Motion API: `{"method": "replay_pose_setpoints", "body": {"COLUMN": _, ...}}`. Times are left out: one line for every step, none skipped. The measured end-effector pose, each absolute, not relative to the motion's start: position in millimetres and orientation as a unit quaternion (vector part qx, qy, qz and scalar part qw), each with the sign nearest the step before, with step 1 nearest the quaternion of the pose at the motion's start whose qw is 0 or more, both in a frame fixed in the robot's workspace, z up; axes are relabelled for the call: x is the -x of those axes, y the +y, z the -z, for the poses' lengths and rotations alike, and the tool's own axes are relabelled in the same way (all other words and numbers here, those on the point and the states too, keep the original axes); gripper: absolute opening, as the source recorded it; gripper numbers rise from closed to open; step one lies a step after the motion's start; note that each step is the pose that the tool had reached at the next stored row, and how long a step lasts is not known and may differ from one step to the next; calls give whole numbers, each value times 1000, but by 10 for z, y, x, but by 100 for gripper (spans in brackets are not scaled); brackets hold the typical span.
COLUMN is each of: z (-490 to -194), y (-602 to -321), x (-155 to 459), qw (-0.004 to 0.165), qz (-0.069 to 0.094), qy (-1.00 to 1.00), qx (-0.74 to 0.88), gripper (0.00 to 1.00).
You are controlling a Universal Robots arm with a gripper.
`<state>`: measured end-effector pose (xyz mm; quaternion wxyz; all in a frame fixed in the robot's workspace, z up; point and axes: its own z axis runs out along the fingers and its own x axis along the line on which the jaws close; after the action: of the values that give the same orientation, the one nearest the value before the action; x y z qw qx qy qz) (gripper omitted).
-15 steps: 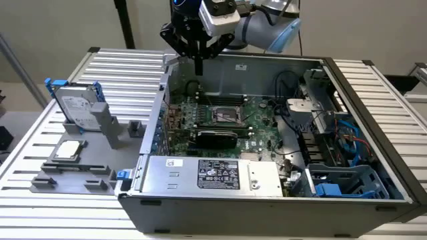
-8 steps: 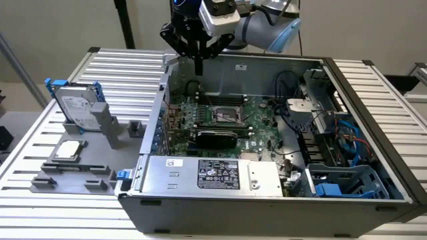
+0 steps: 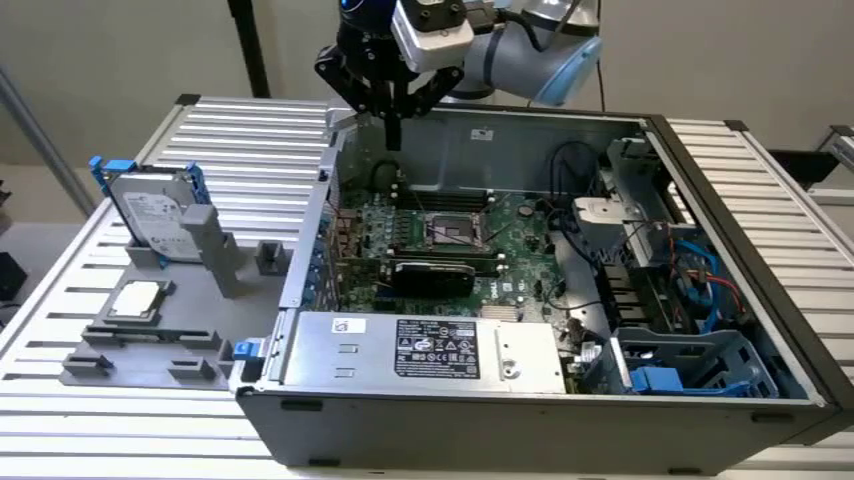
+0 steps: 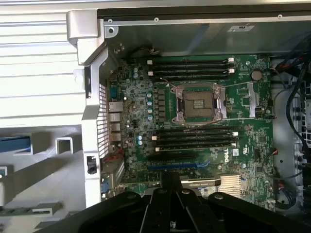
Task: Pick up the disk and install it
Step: 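Reach for the disk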
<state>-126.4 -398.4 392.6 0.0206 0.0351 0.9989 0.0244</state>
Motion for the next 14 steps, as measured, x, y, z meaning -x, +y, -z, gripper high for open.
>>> {"method": "replay_pose_setpoints", "body": {"z": -3926, "y": -3979, "x": 1293, "qw": 18, "qz": -24, "qy": 999, "qx": -35, "gripper": 0}}
{"method": "replay_pose_setpoints", "body": {"z": -3926, "y": -3974, "x": 1322, "qw": 16, "qz": -24, "qy": 999, "qx": -35, "gripper": 0}}
{"method": "replay_pose_setpoints", "body": {"z": -3926, "y": -3968, "x": 1352, "qw": 14, "qz": -25, "qy": 999, "qx": -35, "gripper": 0}}
{"method": "replay_pose_setpoints", "body": {"z": -3926, "y": -3961, "x": 1382, "qw": 11, "qz": -25, "qy": 999, "qx": -35, "gripper": 0}}
{"method": "replay_pose_setpoints", "body": {"z": -3927, "y": -3956, "x": 1414, "qw": 9, "qz": -25, "qy": 999, "qx": -35, "gripper": 0}}
{"method": "replay_pose_setpoints", "body": {"z": -3927, "y": -3950, "x": 1444, "qw": 8, "qz": -25, "qy": 999, "qx": -35, "gripper": 0}}
{"method": "replay_pose_setpoints", "body": {"z": -3926, "y": -3943, "x": 1478, "qw": 6, "qz": -26, "qy": 999, "qx": -36, "gripper": 0}}
{"method": "replay_pose_setpoints", "body": {"z": -3926, "y": -3936, "x": 1512, "qw": 5, "qz": -26, "qy": 999, "qx": -36, "gripper": 0}}
{"method": "replay_pose_setpoints", "body": {"z": -3925, "y": -3928, "x": 1548, "qw": 5, "qz": -27, "qy": 999, "qx": -36, "gripper": 0}}
{"method": "replay_pose_setpoints", "body": {"z": -3925, "y": -3919, "x": 1586, "qw": 4, "qz": -27, "qy": 999, "qx": -36, "gripper": 0}}
{"method": "replay_pose_setpoints", "body": {"z": -3924, "y": -3909, "x": 1626, "qw": 4, "qz": -27, "qy": 999, "qx": -36, "gripper": 0}}
{"method": "replay_pose_setpoints", "body": {"z": -3923, "y": -3899, "x": 1668, "qw": 4, "qz": -28, "qy": 999, "qx": -36, "gripper": 0}}
{"method": "replay_pose_setpoints", "body": {"z": -3921, "y": -3889, "x": 1710, "qw": 4, "qz": -28, "qy": 999, "qx": -36, "gripper": 0}}
{"method": "replay_pose_setpoints", "body": {"z": -3920, "y": -3879, "x": 1753, "qw": 4, "qz": -28, "qy": 999, "qx": -36, "gripper": 0}}
